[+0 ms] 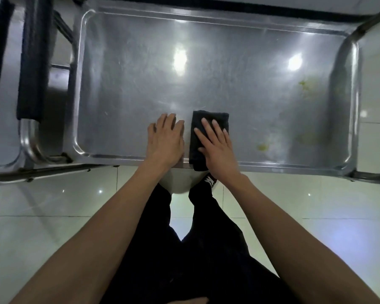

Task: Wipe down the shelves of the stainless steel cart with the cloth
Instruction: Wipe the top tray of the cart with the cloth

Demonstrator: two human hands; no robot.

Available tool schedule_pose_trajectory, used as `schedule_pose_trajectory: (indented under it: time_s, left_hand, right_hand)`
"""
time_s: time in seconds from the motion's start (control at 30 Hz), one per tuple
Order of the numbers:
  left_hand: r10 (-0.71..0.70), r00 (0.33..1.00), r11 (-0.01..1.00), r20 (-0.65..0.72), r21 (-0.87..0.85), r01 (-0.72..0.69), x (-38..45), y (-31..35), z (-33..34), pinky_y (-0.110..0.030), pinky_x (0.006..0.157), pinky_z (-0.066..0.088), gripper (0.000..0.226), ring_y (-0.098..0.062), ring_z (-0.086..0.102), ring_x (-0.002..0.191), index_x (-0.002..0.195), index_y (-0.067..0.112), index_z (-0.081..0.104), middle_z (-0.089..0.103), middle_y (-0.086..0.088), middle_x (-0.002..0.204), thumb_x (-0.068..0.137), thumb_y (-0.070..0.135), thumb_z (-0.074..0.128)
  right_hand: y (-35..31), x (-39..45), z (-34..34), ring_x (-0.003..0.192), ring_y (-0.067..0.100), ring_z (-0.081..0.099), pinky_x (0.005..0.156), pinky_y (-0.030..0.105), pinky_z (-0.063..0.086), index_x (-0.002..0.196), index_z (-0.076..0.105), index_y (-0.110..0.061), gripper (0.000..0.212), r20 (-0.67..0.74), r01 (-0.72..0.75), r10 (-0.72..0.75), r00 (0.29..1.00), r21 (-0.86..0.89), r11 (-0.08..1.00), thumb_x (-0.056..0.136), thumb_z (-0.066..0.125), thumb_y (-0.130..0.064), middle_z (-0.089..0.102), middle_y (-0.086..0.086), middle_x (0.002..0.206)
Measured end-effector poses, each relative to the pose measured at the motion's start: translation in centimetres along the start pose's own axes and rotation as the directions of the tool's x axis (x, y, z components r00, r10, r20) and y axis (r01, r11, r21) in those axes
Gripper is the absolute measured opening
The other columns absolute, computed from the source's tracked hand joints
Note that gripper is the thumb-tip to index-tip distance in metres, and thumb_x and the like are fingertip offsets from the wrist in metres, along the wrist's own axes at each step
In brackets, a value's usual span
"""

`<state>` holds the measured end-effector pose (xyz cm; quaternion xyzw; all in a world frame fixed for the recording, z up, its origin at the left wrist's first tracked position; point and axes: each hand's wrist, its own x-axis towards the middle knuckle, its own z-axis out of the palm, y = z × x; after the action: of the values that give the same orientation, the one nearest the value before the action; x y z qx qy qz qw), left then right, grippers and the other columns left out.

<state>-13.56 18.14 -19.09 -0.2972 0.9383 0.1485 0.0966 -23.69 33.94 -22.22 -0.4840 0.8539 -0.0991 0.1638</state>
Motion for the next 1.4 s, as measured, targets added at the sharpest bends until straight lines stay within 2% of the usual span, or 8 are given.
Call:
schedule_pose_trajectory:
  time_s: [0.27,0.47,0.63,0.8,0.93,1.07,1.2,1.4]
  left_hand:
    - [0.063,0.996,0.998,0.057,0.005,-0.064,2.2,6.0,0.3,-0.052,0.111,0.031,0.044,-0.030,0.029,0.143,0.137,0.018,0.048,0.039,-0.008,0.149,0.094,0.027,0.051]
    - [-0.005,1.000,0.999,0.021,0.051,0.003,3.9,8.1,0.3,-0.050,0.103,0.037,0.037,-0.030,0.033,0.138,0.128,0.017,0.052,0.043,-0.007,0.142,0.092,0.023,0.052]
    - [-0.030,1.000,0.998,0.003,0.047,0.030,5.5,9.8,0.2,-0.051,0.103,0.037,0.036,-0.030,0.033,0.138,0.127,0.018,0.052,0.043,-0.008,0.143,0.092,0.025,0.051]
    - [-0.029,0.999,1.000,-0.013,0.009,0.029,7.5,10.6,-0.2,-0.052,0.105,0.037,0.039,-0.031,0.033,0.140,0.131,0.016,0.052,0.043,-0.009,0.147,0.093,0.024,0.051]
    - [-0.007,1.000,1.000,-0.022,-0.013,0.007,9.8,10.4,-0.6,-0.051,0.105,0.037,0.040,-0.030,0.033,0.141,0.132,0.016,0.052,0.043,-0.008,0.146,0.092,0.023,0.054]
    - [0.016,0.999,0.998,-0.043,-0.063,-0.019,12.6,9.9,-1.1,-0.050,0.108,0.035,0.039,-0.029,0.031,0.142,0.134,0.017,0.052,0.042,-0.009,0.148,0.095,0.024,0.052]
    - [0.062,0.996,0.994,-0.071,-0.089,-0.068,15.1,9.3,-1.6,-0.050,0.107,0.035,0.036,-0.029,0.033,0.141,0.132,0.017,0.053,0.043,-0.009,0.147,0.098,0.027,0.047]
    - [0.094,0.995,0.993,-0.031,-0.064,-0.096,17.9,9.1,-2.4,-0.051,0.110,0.033,0.038,-0.029,0.029,0.143,0.134,0.017,0.051,0.041,-0.009,0.147,0.097,0.024,0.049]
  right_hand:
    - [5.1,-0.6,-2.0,0.155,0.023,0.002,0.125,0.051,0.008,0.156,0.031,-0.025,0.063,-0.015,0.021,-0.021,1.000,0.005,1.000,0.098,0.055,-0.019,0.012,-0.002,0.168]
    - [8.2,1.7,-3.5,0.155,0.025,-0.002,0.125,0.051,0.006,0.157,0.027,-0.025,0.063,-0.011,0.018,-0.018,1.000,-0.004,1.000,0.100,0.051,-0.017,0.006,-0.001,0.168]
    - [9.8,3.9,-4.8,0.155,0.025,-0.005,0.125,0.050,0.000,0.158,0.024,-0.024,0.062,0.009,0.055,-0.055,0.998,0.010,0.998,0.102,0.048,-0.017,0.002,0.000,0.168]
    - [10.8,6.1,-5.3,0.155,0.027,0.000,0.125,0.052,0.004,0.156,0.031,-0.021,0.061,-0.042,0.056,-0.054,0.998,0.049,0.997,0.099,0.051,-0.011,0.010,0.002,0.168]
    - [11.5,8.4,-6.0,0.155,0.025,0.002,0.125,0.050,0.006,0.156,0.032,-0.021,0.058,-0.046,0.057,-0.054,0.997,0.059,0.997,0.101,0.050,-0.014,0.013,0.001,0.167]
    - [12.3,10.6,-6.7,0.155,0.024,0.008,0.125,0.047,0.010,0.154,0.035,-0.020,0.056,-0.067,0.019,-0.014,0.998,0.077,0.997,0.101,0.053,-0.018,0.018,0.001,0.166]
    - [12.9,12.6,-7.5,0.154,0.028,0.012,0.125,0.046,0.013,0.154,0.035,-0.013,0.060,-0.105,-0.053,0.064,0.992,0.107,0.993,0.099,0.058,-0.018,0.020,0.011,0.165]
    - [14.0,15.3,-8.7,0.150,0.029,0.026,0.118,0.047,0.028,0.152,0.041,-0.017,0.055,-0.189,-0.119,0.117,0.975,0.003,0.993,0.099,0.056,-0.025,0.029,0.009,0.162]
